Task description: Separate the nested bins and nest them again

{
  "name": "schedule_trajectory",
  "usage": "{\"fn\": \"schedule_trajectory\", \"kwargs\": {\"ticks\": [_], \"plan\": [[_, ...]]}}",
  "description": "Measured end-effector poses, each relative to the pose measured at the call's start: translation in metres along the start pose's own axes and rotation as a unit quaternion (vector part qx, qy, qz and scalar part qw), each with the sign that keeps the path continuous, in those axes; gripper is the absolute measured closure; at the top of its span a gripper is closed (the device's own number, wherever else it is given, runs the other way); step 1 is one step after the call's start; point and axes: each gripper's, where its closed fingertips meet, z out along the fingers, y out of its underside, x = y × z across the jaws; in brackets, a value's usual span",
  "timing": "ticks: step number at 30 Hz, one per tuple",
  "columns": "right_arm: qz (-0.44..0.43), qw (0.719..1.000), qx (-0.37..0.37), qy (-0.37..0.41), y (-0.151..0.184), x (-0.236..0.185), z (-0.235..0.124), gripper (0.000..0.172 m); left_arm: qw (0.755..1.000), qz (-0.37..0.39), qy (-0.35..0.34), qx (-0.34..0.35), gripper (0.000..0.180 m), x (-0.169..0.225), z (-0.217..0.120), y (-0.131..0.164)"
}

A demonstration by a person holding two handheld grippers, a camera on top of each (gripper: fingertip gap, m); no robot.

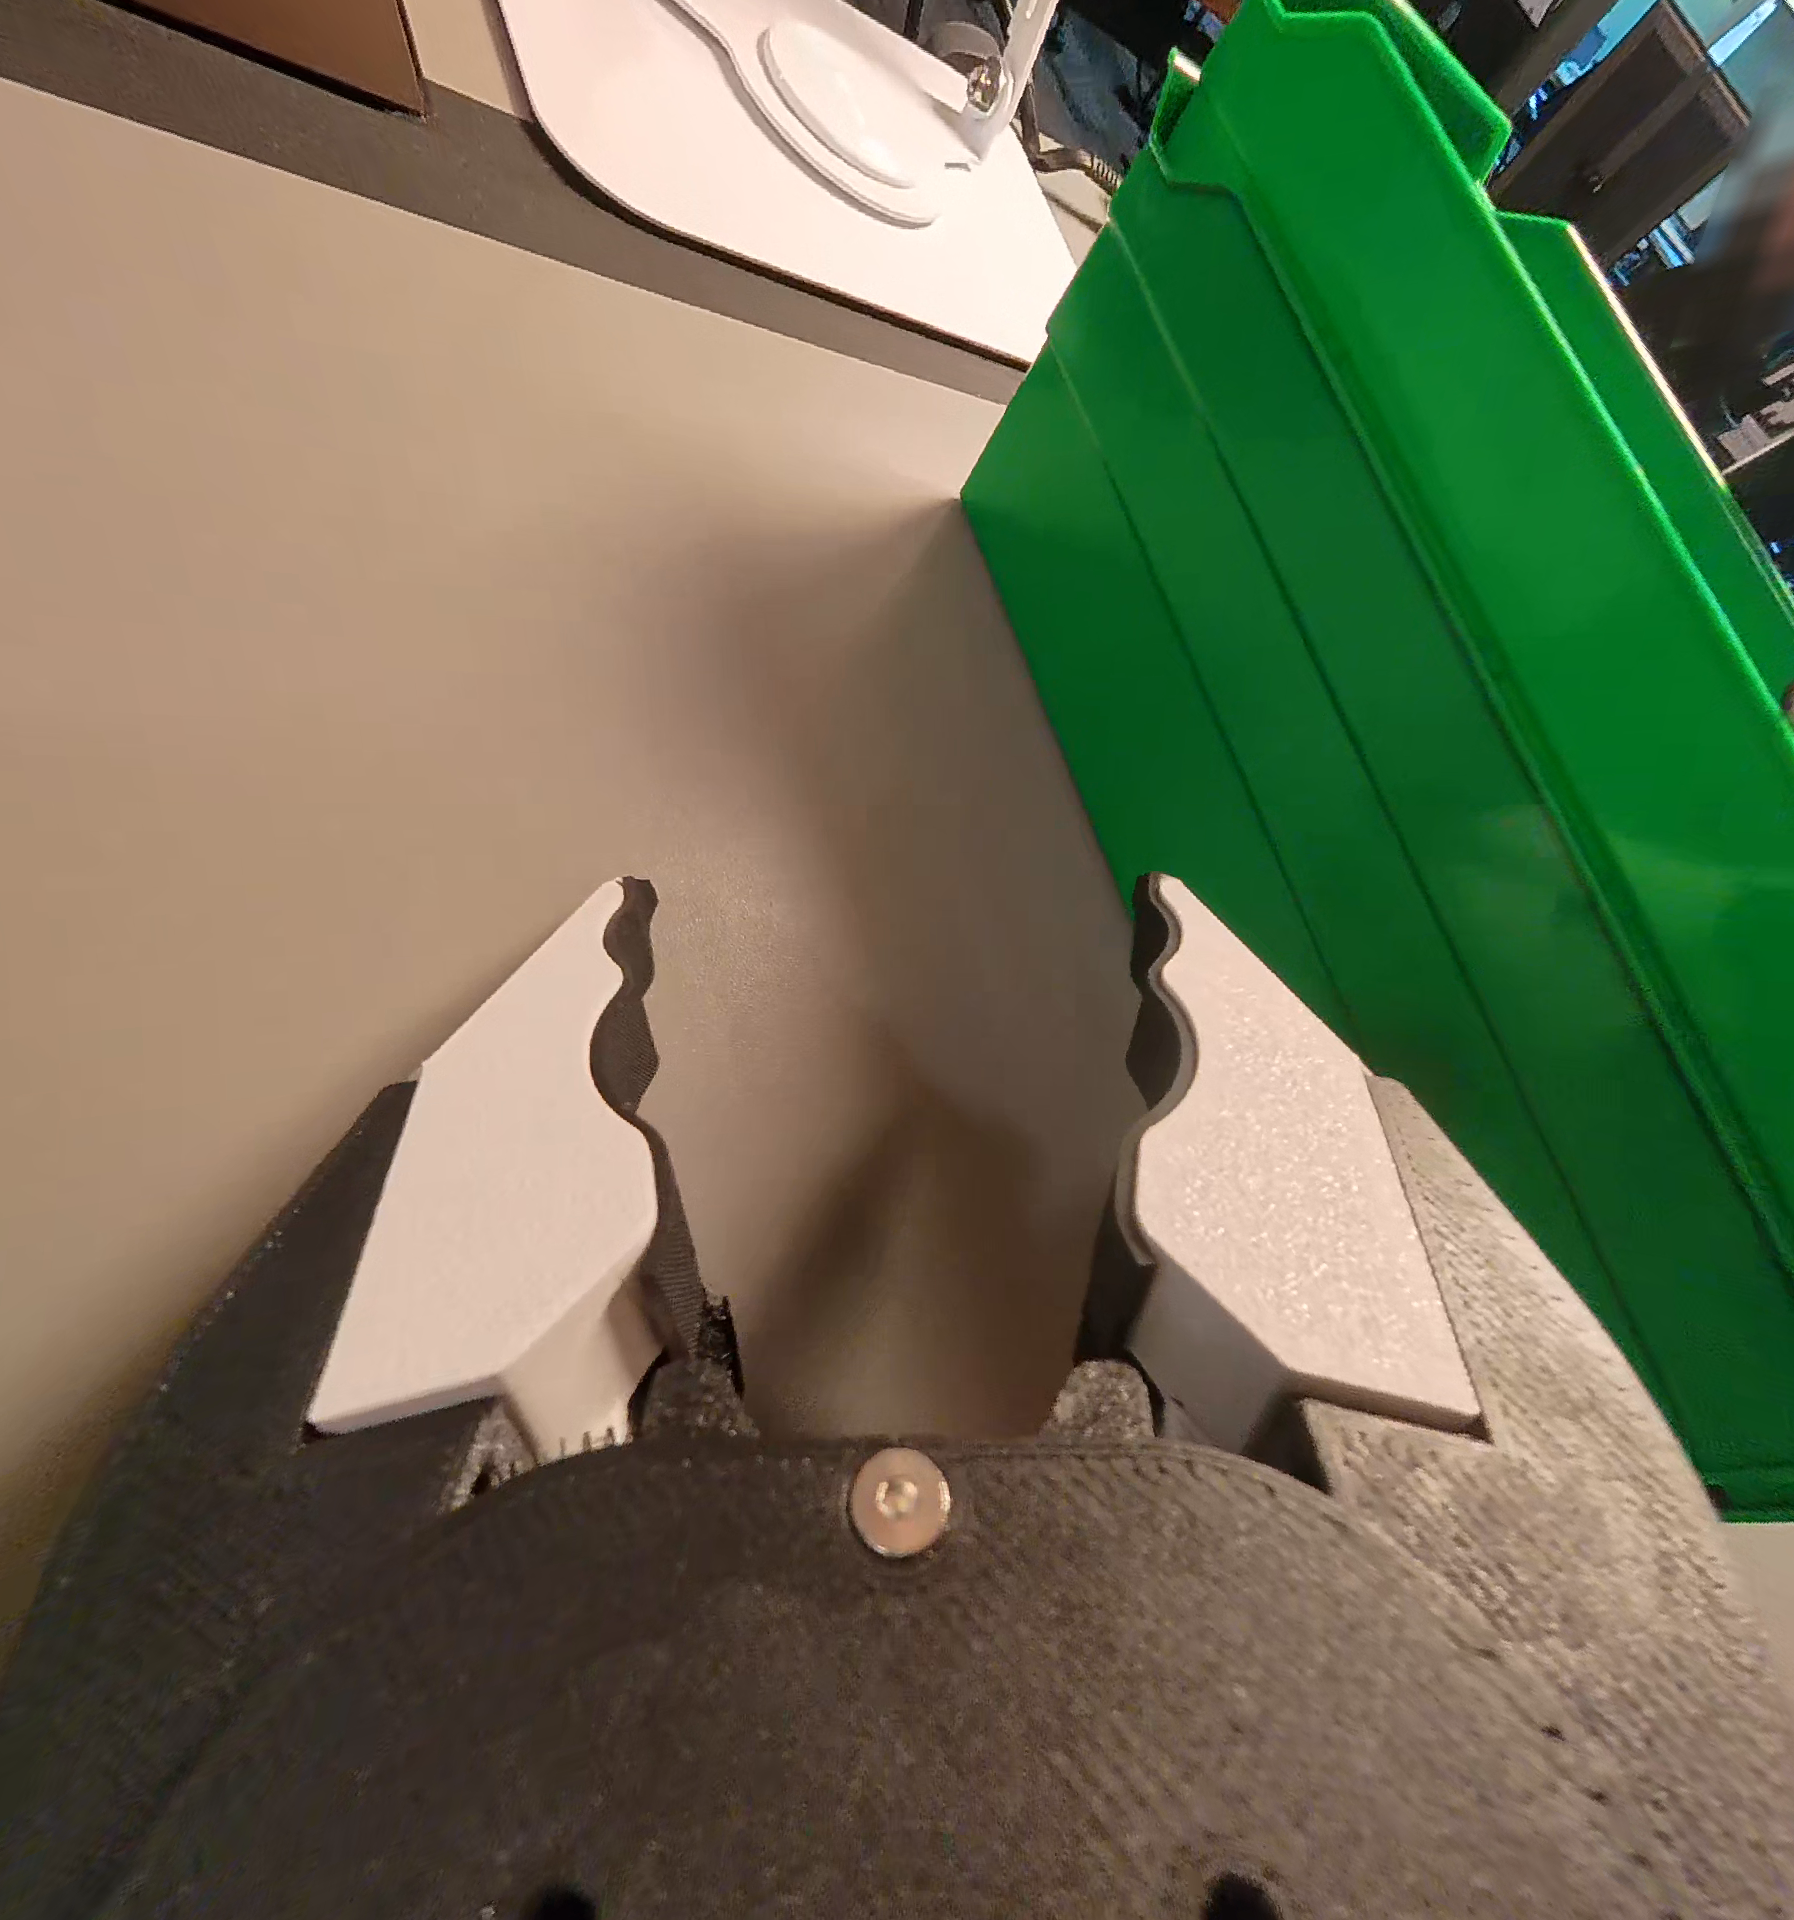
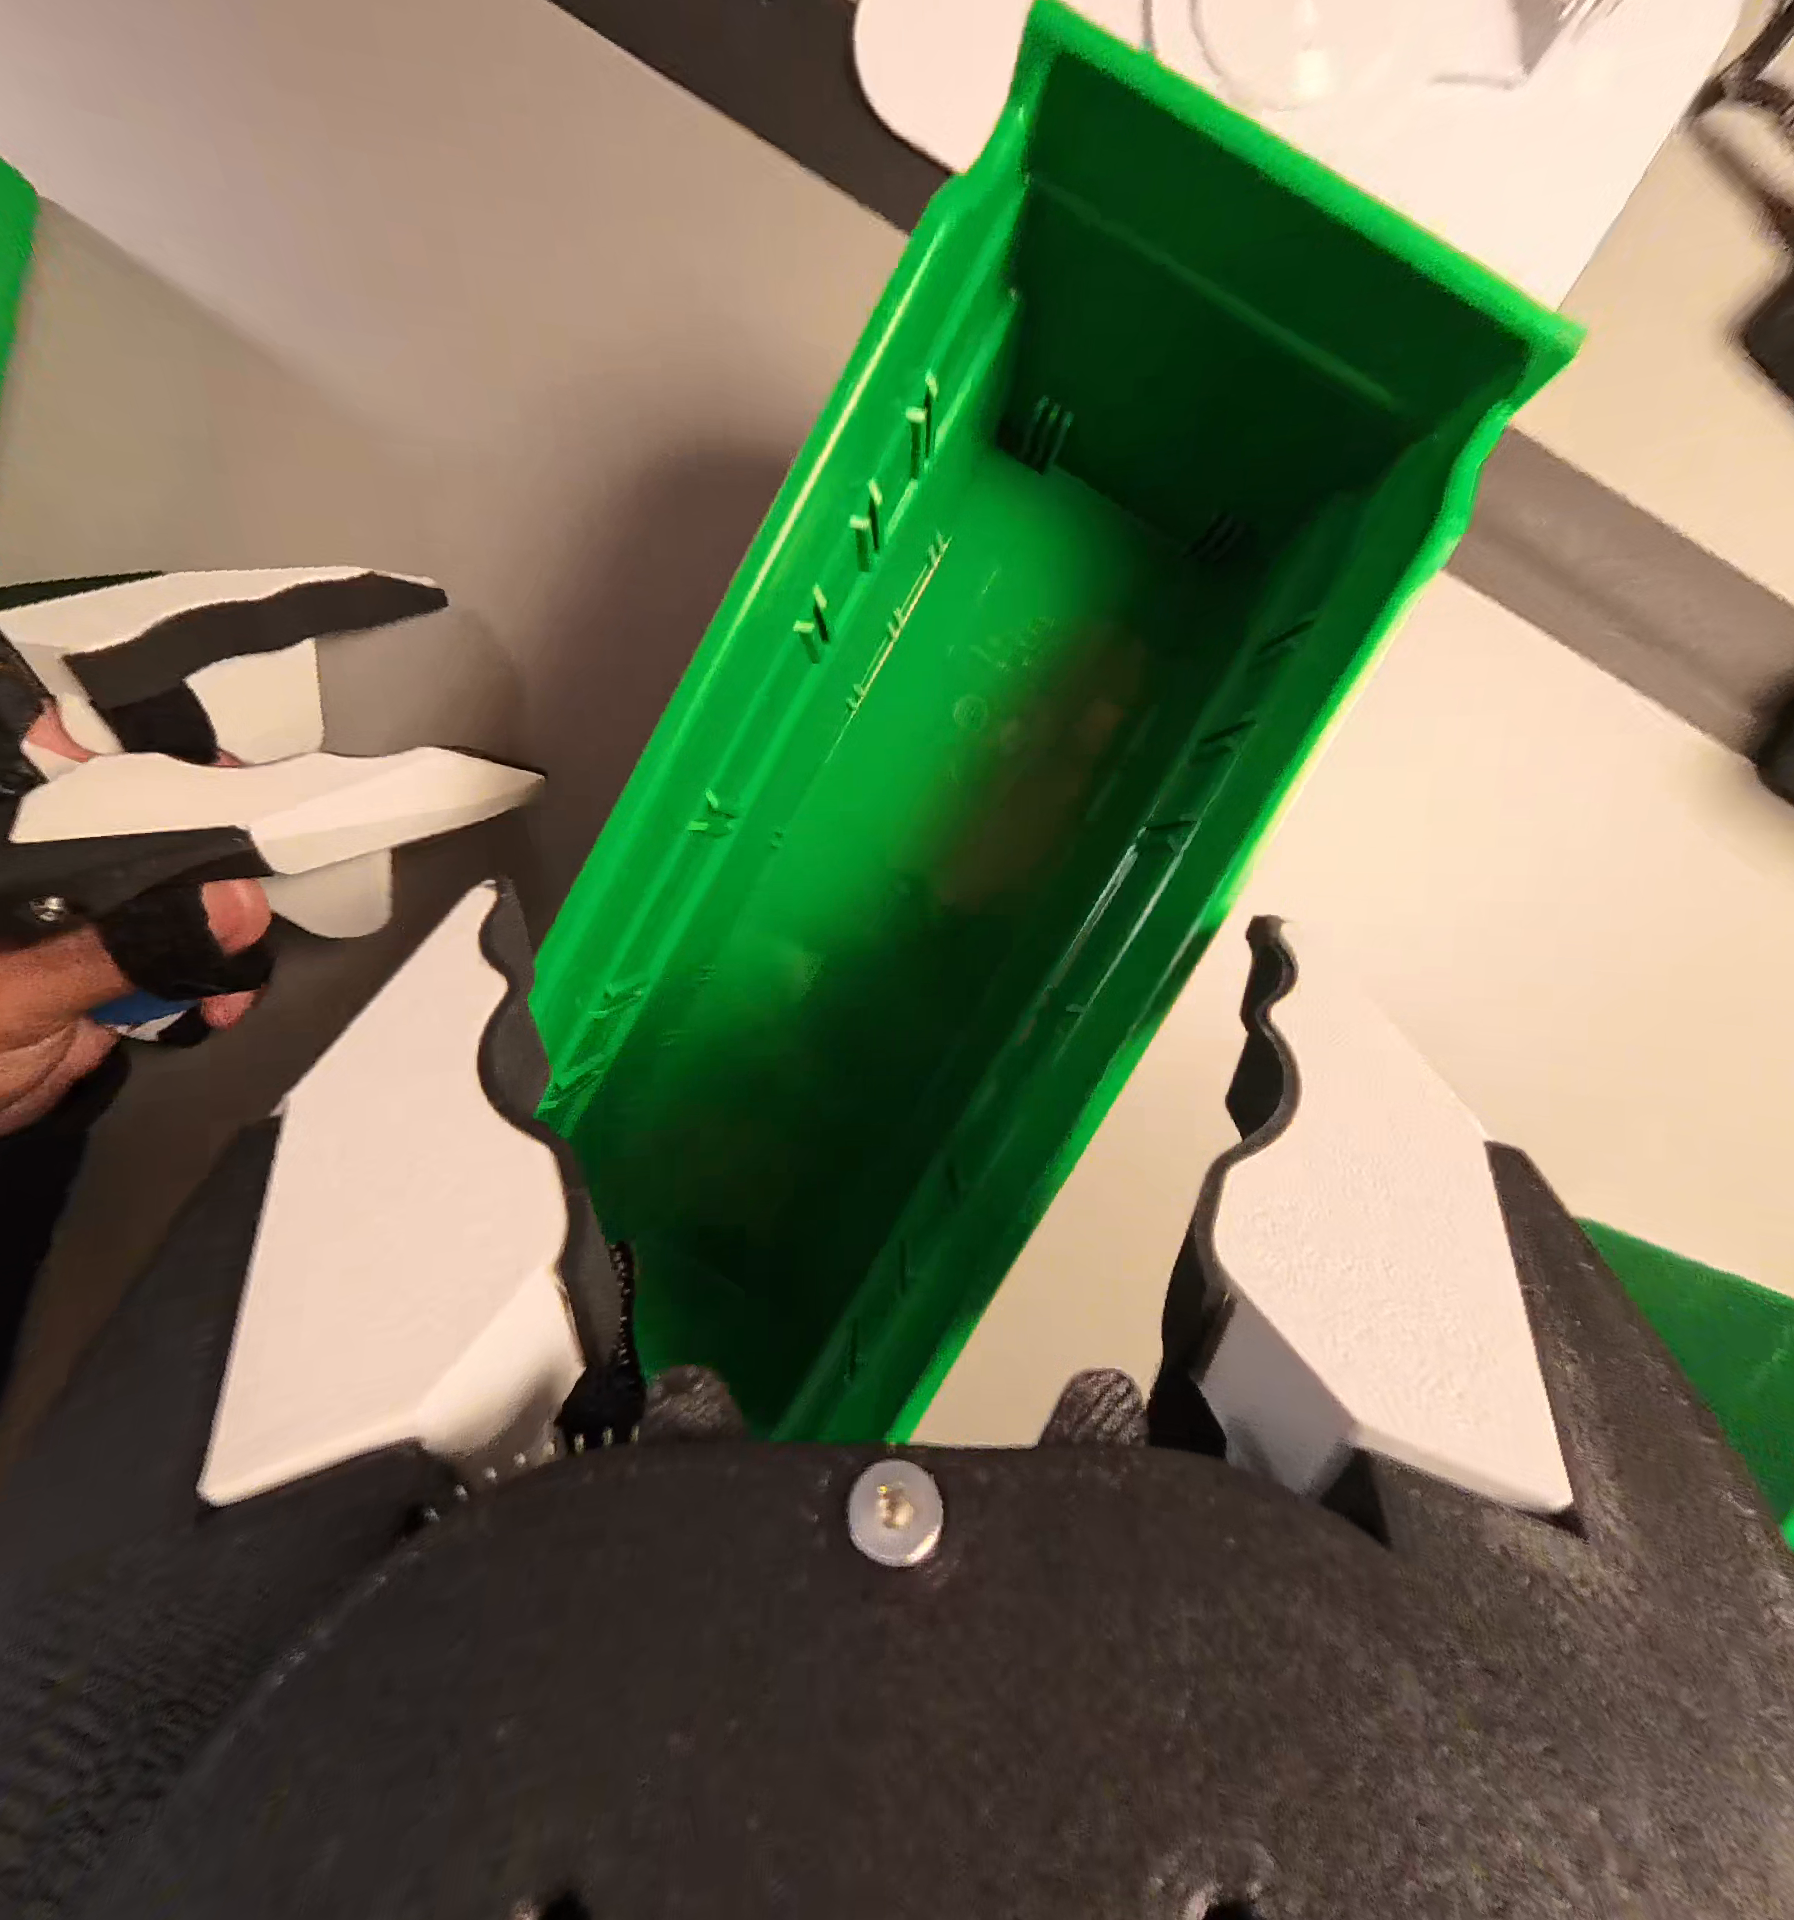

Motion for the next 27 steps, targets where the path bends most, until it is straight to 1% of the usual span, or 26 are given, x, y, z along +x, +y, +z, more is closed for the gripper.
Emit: {"fn": "schedule_trajectory", "kwargs": {"ticks": [1, 2, 3, 10, 17, 20, 27], "plan": [[0.004, 1.0, -0.011, -0.005, 0.005, -0.001, 0.005, 0.035, 1.0, 0.0, 0.0, 0.0, 0.088, 0.0, 0.0, 0.0], [0.008, 1.0, -0.02, -0.004, 0.009, 0.0, 0.01, 0.029, 1.0, 0.001, 0.0, -0.001, 0.089, 0.0, 0.0, 0.0], [0.02, 1.0, -0.021, -0.013, 0.01, -0.001, 0.013, 0.029, 1.0, 0.002, 0.0, -0.001, 0.089, 0.0, 0.0, 0.0], [0.044, 0.998, -0.028, -0.034, 0.015, -0.006, 0.021, 0.031, 1.0, 0.005, -0.001, 0.001, 0.09, 0.001, 0.0, 0.001], [0.008, 0.999, -0.038, -0.027, 0.019, -0.019, 0.022, 0.027, 1.0, 0.009, 0.0, 0.001, 0.091, 0.002, 0.001, 0.001], [0.004, 0.999, -0.036, -0.023, 0.018, -0.02, 0.019, 0.037, 1.0, 0.007, 0.001, 0.002, 0.091, 0.002, 0.0, 0.001], [-0.007, 0.998, -0.047, -0.028, 0.022, -0.026, 0.012, 0.051, 1.0, 0.011, 0.002, 0.001, 0.091, 0.003, 0.001, 0.001]]}}
